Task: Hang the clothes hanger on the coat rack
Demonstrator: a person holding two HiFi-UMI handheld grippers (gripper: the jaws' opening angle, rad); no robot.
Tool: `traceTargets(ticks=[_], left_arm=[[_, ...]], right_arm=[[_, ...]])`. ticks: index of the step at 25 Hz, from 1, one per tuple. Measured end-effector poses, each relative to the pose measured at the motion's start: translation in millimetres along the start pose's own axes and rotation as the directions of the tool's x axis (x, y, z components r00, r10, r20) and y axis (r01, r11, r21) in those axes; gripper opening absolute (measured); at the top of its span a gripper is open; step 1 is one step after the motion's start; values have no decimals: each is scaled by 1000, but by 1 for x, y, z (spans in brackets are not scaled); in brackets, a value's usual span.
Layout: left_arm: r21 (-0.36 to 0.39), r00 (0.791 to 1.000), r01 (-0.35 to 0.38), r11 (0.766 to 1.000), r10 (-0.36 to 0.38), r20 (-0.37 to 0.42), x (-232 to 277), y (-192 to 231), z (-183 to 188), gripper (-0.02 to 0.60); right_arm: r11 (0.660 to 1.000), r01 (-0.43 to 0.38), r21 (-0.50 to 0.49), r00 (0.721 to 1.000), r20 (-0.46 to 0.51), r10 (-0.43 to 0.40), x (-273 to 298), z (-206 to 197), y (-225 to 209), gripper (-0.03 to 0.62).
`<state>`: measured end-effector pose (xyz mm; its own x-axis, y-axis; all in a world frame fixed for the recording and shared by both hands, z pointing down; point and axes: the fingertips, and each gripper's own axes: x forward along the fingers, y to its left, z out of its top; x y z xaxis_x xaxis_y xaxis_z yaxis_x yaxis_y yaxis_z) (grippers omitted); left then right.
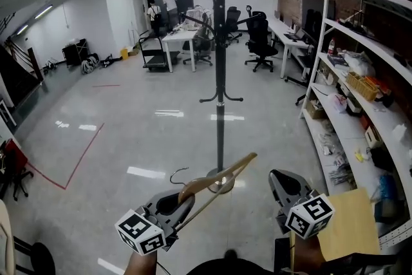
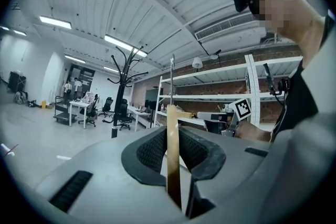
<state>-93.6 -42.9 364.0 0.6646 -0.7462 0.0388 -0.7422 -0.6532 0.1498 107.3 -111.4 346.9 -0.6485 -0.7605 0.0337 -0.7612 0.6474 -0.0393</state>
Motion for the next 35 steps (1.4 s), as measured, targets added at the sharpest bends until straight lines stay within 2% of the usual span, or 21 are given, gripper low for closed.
traceTargets(ticks=[5, 11, 19, 27, 31, 35], left_arm=[[6, 1000, -14, 1000, 14, 12, 72, 38, 14, 52], [13, 1000, 12, 1000, -12, -18, 110, 72, 21, 52], [45, 994, 108, 993, -108, 8, 173, 146, 48, 52], [88, 975, 223, 971, -223, -7, 227, 213, 73, 52], [109, 969, 248, 963, -248, -12, 244, 237, 87, 52], [127, 958, 288, 949, -285, -36, 276, 244, 103, 52]], right_arm=[[999, -48, 14, 998, 33, 48, 55, 7, -58, 8], [998, -58, 14, 998, 2, 58, 96, 6, -80, 8], [997, -54, -52, 997, 45, 56, 173, 38, -105, 8], [997, -35, -73, 993, 107, 42, 248, 66, -123, 9], [995, -48, -84, 992, 113, 57, 274, 74, -126, 9], [995, -77, -62, 991, 104, 83, 296, 80, -146, 9]])
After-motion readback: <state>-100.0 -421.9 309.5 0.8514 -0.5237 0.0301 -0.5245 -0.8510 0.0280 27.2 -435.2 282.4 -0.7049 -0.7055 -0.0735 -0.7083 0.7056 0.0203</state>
